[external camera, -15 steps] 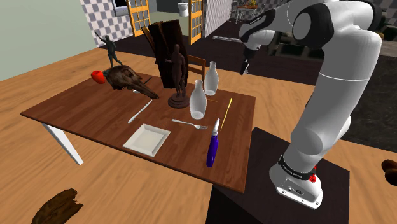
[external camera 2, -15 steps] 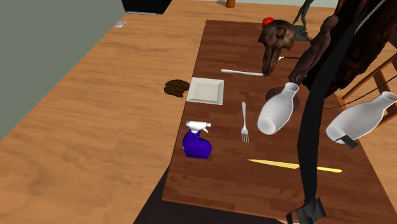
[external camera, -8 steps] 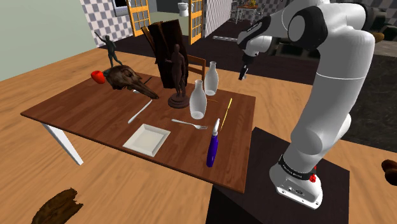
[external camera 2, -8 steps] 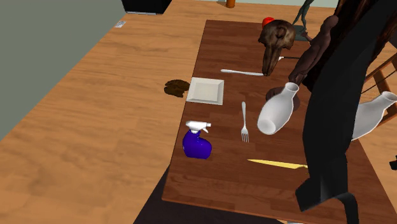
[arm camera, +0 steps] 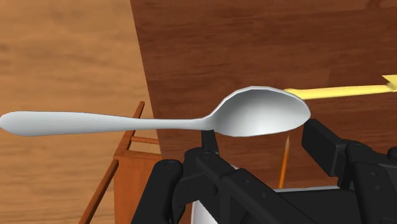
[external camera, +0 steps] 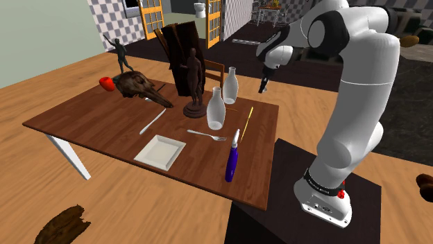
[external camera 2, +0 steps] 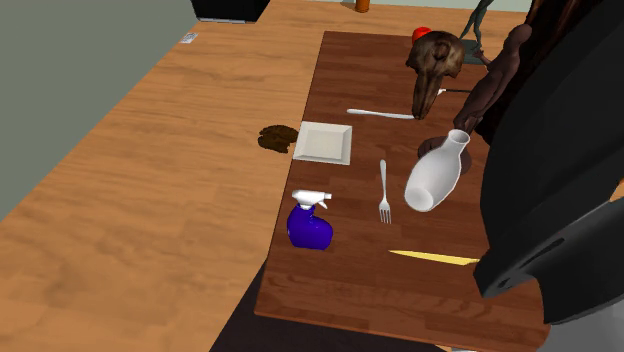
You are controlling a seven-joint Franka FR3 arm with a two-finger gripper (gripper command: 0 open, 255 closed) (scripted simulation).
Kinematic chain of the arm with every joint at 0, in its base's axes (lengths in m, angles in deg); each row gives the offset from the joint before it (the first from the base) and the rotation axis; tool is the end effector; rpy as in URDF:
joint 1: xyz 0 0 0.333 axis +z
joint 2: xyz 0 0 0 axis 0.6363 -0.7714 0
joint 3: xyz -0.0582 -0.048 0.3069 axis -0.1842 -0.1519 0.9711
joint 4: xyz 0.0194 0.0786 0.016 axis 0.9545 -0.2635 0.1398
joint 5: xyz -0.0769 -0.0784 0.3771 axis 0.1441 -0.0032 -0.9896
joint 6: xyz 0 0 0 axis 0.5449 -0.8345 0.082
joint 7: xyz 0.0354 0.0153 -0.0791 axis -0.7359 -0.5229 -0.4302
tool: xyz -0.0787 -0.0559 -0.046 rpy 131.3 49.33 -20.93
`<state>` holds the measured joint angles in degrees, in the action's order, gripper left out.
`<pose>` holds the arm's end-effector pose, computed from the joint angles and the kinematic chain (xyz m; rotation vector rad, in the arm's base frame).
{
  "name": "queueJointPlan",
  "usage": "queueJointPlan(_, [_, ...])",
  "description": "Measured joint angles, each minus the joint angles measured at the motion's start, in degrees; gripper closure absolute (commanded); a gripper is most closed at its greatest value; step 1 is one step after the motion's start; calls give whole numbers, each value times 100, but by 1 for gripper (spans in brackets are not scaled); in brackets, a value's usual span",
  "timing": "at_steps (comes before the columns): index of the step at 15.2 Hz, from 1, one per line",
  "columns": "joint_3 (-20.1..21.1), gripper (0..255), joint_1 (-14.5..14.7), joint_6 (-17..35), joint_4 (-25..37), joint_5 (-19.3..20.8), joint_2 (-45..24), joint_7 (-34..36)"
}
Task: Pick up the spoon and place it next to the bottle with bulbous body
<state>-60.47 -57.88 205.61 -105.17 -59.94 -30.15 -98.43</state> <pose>0.4547 -0.4036 0.3388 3.0860 0.4489 0.2486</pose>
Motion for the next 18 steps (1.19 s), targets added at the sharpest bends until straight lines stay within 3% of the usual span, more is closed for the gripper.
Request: queueJointPlan(18, [401, 255, -296, 1004, -159, -790, -961, -644])
